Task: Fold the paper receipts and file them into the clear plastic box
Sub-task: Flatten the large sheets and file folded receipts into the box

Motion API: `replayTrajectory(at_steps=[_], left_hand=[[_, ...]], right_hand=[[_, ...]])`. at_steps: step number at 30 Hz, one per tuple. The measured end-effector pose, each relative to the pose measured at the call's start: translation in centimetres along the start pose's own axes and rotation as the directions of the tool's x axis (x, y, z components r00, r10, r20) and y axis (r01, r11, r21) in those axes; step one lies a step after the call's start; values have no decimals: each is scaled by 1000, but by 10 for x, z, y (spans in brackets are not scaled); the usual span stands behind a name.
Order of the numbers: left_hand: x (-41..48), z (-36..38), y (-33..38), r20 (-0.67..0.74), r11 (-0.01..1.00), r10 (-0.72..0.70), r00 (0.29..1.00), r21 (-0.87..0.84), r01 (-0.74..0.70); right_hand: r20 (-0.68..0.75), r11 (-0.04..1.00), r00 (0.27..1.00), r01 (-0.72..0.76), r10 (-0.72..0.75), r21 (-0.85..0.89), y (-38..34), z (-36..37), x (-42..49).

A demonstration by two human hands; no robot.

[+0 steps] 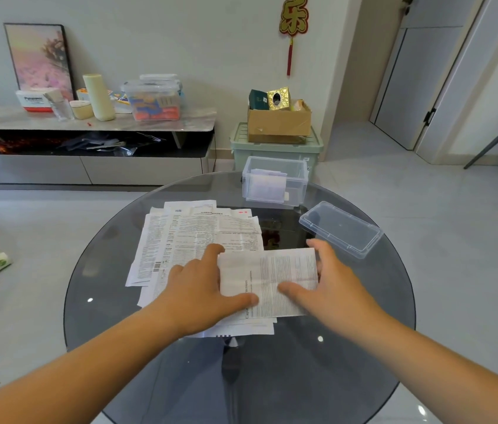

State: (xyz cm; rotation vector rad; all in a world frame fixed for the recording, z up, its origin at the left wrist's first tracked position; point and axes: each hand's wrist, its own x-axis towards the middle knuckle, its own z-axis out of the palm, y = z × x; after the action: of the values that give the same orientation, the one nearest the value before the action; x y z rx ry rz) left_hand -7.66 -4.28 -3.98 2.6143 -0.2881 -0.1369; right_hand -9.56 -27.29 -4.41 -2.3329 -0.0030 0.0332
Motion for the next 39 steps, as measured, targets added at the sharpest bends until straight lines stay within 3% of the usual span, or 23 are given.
replayTrajectory(at_steps=[7, 10, 18, 26, 29, 31, 33, 36, 39], left_hand=[[-1, 23, -1, -16, 974, -15, 1000, 224, 19], [-2, 24, -3, 28, 946, 21, 999, 322, -28], [-6, 20, -7, 86, 908, 28, 996, 414, -61], [-1, 5, -4, 179, 934, 15, 984, 348, -77], [3, 2, 0, 147, 944, 19, 989, 322, -66], [5, 1, 2, 131, 953, 18, 991, 297, -57], [8, 0, 4, 122, 961, 19, 992, 271, -51], [14, -1, 8, 117, 969, 22, 993, 240, -49], [21, -2, 13, 113, 974, 13, 994, 225, -38]], right_hand=[[-11, 894, 996, 75, -89, -441, 4, 19, 0], [5, 857, 995, 85, -95, -509, 4, 23, -3], [73, 861, 996, -6, 50, -509, 13, 1, -5], [116, 907, 982, -89, 149, -411, 25, -32, 4], [50, 958, 998, -30, 46, -285, 20, -28, 1], [29, 957, 993, 119, -116, -265, 11, -18, -4], [96, 934, 971, 236, -218, -268, 1, -7, -11], [211, 901, 943, 312, -256, -301, -3, 6, -16], [235, 874, 937, 332, -260, -354, 2, 10, -18]])
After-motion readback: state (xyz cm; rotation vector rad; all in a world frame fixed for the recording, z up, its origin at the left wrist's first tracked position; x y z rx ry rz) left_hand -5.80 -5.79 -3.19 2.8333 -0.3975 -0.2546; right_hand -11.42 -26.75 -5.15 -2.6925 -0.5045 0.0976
